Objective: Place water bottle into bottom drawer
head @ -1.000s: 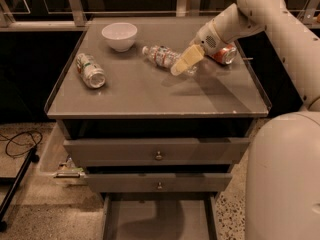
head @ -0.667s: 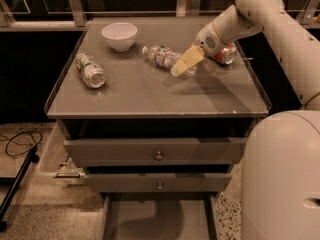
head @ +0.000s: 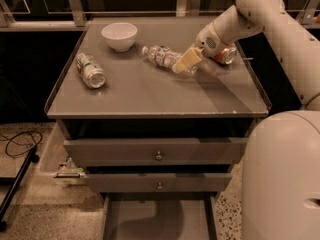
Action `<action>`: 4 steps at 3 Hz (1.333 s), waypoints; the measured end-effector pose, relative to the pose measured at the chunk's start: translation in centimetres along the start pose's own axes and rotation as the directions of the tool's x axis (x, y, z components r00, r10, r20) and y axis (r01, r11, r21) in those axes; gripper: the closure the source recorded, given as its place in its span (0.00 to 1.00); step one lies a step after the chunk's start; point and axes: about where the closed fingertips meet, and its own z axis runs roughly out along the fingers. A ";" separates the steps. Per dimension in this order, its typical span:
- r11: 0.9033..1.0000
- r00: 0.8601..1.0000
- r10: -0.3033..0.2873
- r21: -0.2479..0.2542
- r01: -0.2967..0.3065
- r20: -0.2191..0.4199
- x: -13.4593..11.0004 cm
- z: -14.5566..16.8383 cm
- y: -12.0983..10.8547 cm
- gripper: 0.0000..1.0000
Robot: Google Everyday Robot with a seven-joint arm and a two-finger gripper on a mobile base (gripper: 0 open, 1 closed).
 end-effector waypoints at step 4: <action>1.000 1.000 -0.001 -0.008 0.001 0.000 0.0 0.1 0.2 1.00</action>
Offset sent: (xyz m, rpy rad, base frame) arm 0.0000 0.0000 0.0000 0.0000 0.0000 0.0000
